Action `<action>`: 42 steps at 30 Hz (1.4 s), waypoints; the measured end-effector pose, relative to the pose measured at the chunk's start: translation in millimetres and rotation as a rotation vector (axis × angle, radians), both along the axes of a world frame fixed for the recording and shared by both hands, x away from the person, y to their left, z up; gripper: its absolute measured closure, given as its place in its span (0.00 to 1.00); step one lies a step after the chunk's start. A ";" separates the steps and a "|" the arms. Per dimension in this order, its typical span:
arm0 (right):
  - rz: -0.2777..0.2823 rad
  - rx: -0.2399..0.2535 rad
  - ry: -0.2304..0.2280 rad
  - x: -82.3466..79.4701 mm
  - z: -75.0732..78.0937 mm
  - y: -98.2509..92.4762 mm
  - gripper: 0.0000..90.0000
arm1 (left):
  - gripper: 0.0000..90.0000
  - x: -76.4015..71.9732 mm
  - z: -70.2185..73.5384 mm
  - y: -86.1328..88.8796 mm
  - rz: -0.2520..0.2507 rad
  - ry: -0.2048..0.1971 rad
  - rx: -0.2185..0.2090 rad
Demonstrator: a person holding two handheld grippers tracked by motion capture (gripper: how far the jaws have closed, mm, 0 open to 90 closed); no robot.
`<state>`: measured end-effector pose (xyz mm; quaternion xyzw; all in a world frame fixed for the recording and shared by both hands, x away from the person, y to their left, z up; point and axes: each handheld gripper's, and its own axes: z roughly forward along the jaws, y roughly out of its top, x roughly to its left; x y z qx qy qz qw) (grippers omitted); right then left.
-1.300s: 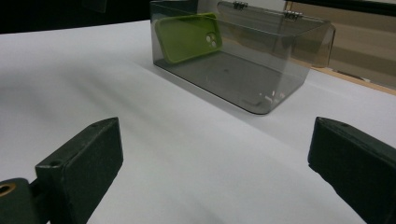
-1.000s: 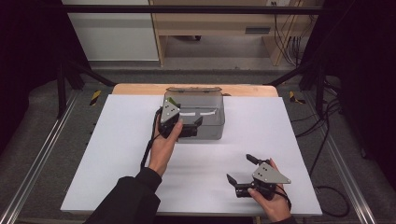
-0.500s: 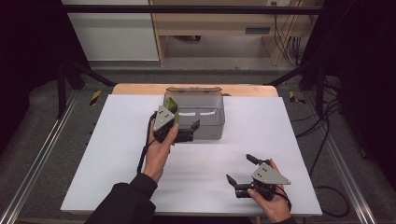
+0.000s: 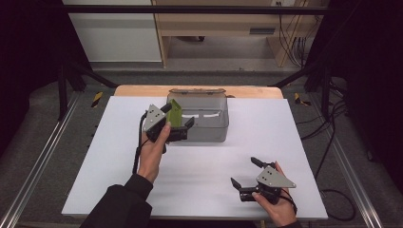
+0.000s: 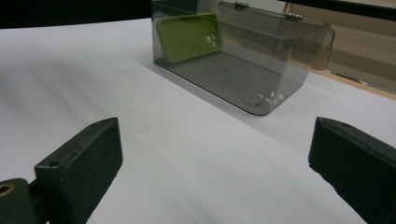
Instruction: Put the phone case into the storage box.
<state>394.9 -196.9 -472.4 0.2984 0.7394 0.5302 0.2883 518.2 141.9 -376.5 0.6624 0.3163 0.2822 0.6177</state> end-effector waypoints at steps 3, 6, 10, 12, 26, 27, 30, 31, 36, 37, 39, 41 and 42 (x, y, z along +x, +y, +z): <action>0.000 -0.001 -0.001 0.0 0.1 0.1 0.03 | 0.02 -1.7 2.0 5.7 0.002 -0.004 -0.001; 0.000 -0.001 -0.001 -0.1 0.1 0.0 0.03 | 0.02 -2.7 3.4 10.7 0.002 -0.008 -0.003; 0.002 -0.005 -0.003 -0.1 -0.2 0.7 0.03 | 0.02 -3.5 5.0 17.9 0.003 -0.010 0.004; 0.002 -0.005 -0.004 0.0 -0.1 0.6 0.03 | 0.02 -4.3 5.7 20.9 0.005 -0.015 0.003; 0.002 -0.007 -0.005 -0.1 -0.2 0.5 0.03 | 0.02 -6.8 8.4 40.8 0.015 -0.039 0.007; 0.002 -0.007 -0.005 -0.1 -0.2 0.5 0.03 | 0.02 -7.4 8.5 42.6 0.018 -0.041 0.005; 0.002 -0.008 -0.004 -0.2 -0.2 0.5 0.03 | 0.02 -8.7 8.6 46.6 0.020 -0.042 0.005; 0.002 -0.008 -0.004 -0.2 -0.2 0.6 0.03 | 0.02 -9.0 8.5 47.8 0.019 -0.043 0.004; 0.001 -0.009 -0.003 -0.3 -0.3 0.7 0.03 | 0.02 -9.1 8.0 53.7 0.019 -0.047 0.012; 0.001 -0.011 -0.005 -0.2 -0.3 0.7 0.03 | 0.02 -9.2 7.9 54.6 0.020 -0.047 0.013; 0.002 -0.011 -0.006 -0.4 -0.2 0.8 0.03 | 0.02 -9.5 7.8 57.3 0.023 -0.050 0.012; 0.002 -0.011 -0.005 -0.3 -0.3 0.7 0.03 | 0.02 -10.0 7.9 59.7 0.027 -0.052 0.007; 0.001 -0.011 -0.005 -0.3 -0.3 0.6 0.03 | 0.02 -10.2 8.0 61.1 0.028 -0.054 0.007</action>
